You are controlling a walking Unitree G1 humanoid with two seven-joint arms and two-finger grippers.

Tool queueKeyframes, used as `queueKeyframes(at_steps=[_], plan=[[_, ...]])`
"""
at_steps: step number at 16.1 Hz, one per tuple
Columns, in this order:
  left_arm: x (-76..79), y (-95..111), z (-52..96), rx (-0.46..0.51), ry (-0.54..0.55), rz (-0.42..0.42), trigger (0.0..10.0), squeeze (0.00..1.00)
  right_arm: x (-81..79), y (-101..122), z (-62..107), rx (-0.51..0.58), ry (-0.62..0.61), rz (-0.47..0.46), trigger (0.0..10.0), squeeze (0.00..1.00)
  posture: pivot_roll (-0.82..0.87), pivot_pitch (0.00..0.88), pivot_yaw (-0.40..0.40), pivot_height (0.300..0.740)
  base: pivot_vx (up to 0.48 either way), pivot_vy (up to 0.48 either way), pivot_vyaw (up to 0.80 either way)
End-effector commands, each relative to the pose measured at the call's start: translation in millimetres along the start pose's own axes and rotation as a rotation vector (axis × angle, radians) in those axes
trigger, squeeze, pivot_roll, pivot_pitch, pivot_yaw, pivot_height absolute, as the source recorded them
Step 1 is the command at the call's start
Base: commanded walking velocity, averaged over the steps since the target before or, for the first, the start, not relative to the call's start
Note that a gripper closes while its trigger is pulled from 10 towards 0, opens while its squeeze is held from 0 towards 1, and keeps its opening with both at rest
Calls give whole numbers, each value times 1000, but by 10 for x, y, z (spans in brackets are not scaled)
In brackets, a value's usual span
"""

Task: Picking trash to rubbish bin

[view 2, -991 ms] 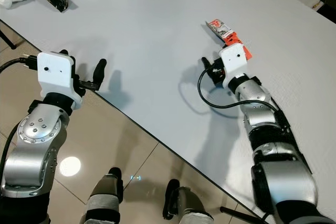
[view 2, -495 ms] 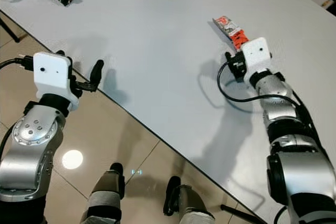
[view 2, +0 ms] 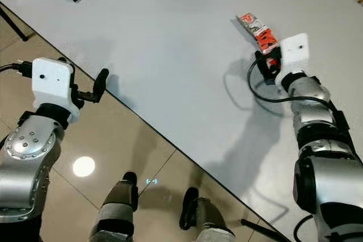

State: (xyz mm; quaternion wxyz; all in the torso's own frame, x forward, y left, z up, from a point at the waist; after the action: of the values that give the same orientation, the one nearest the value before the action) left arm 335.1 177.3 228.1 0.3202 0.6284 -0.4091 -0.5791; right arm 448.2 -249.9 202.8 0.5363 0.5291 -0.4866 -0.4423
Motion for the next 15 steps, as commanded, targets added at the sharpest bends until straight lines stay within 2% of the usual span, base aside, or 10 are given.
queueKeyframes(at_steps=[1, 2, 5, 6, 7, 15], plan=[[41, 27, 50, 7, -26, 3, 10000, 0, 39, -550, 159, -200, -8, -80, 10000, 0, 574, 458, -133, 740, 0, 0, 0], [35, 25, 54, 4, -29, 3, 10000, 0, 17, -570, 157, -210, 2, -133, 10000, 0, 576, 459, -132, 740, 0, 0, 0], [39, 23, 63, -2, -34, 3, 10000, 0, -50, -619, 157, -235, 32, -156, 10000, 0, 582, 462, -131, 740, 0, 0, 0], [40, 19, 70, -5, -37, 3, 10000, 0, -95, -646, 155, -245, 49, -160, 4627, 0, 584, 464, -131, 740, 0, 0, 0], [43, 16, 75, -7, -40, 3, 10000, 0, -132, -669, 153, -251, 60, -165, 0, 0, 585, 465, -130, 740, 0, 0, 0], [69, 6, 71, -14, -54, 8, 10000, 0, -170, -749, 196, -266, 89, -177, 0, 0, 581, 460, -127, 740, 0, 0, 0]])
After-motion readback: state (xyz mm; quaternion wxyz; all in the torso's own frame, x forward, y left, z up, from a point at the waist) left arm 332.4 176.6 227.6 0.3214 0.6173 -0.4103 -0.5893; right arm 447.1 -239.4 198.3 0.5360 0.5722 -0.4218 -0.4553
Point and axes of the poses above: a point about 5 cm out from each wrist's last joint towards the gripper, its own z axis pointing back from the gripper into the wrist, its own y axis along the axis of the wrist's last joint, x = y × z, the point moved 6 cm from there along -z, pointing out of the wrist towards the gripper, and after that the axes turned 10 degrees about -z, right-handed, at the moved point
